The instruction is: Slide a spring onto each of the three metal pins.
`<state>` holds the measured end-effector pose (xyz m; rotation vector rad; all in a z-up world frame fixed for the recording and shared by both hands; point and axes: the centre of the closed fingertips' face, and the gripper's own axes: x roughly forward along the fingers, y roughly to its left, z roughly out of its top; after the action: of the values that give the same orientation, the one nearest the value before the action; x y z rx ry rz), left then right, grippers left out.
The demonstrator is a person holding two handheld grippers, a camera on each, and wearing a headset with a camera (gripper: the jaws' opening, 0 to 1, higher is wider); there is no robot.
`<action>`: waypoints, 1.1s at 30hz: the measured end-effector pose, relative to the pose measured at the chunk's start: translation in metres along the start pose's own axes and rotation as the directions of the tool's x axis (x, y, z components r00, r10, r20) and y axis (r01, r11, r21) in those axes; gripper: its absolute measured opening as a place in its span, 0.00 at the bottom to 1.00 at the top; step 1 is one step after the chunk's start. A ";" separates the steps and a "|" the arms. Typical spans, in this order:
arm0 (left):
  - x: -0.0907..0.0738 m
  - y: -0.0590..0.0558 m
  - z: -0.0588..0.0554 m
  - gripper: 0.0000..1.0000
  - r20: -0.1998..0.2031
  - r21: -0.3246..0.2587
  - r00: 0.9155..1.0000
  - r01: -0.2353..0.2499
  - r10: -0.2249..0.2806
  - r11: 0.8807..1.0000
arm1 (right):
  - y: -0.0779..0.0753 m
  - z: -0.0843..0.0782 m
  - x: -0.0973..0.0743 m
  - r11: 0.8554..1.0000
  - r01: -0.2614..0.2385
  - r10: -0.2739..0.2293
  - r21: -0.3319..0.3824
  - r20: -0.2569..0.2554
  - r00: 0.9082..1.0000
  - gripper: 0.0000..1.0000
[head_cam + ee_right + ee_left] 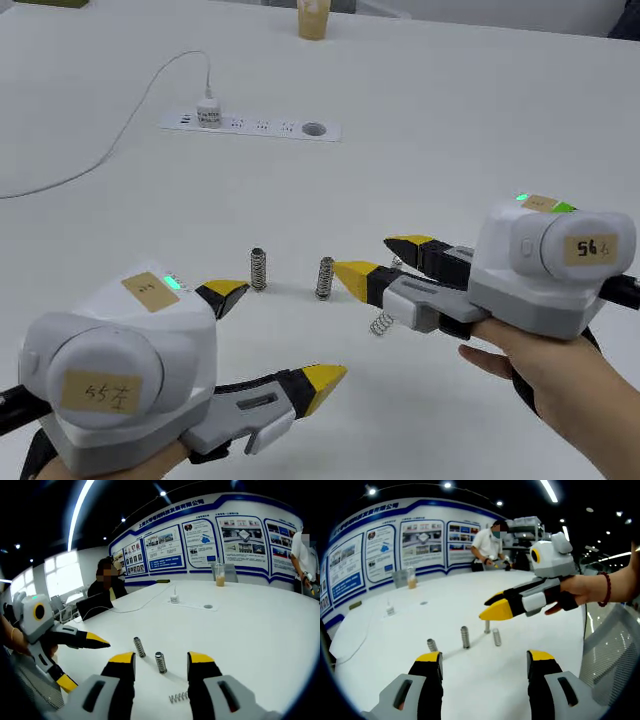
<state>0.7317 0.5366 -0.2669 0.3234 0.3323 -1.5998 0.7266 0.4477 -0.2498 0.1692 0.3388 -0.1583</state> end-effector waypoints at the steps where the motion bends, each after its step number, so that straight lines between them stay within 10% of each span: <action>1: 0.002 -0.001 0.001 0.69 0.004 -0.006 1.000 0.005 -0.005 1.000 | 0.000 0.000 -0.003 1.000 -0.002 0.002 0.002 -0.001 1.000 0.43; 33: 0.072 -0.021 -0.005 0.53 -0.051 0.059 0.996 0.081 -0.078 0.995 | -0.014 -0.021 -0.080 1.000 -0.019 0.018 0.020 0.016 1.000 0.56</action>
<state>0.7070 0.4743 -0.3003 0.4005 0.3378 -1.6845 0.6429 0.4481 -0.2442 0.1909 0.3203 -0.1448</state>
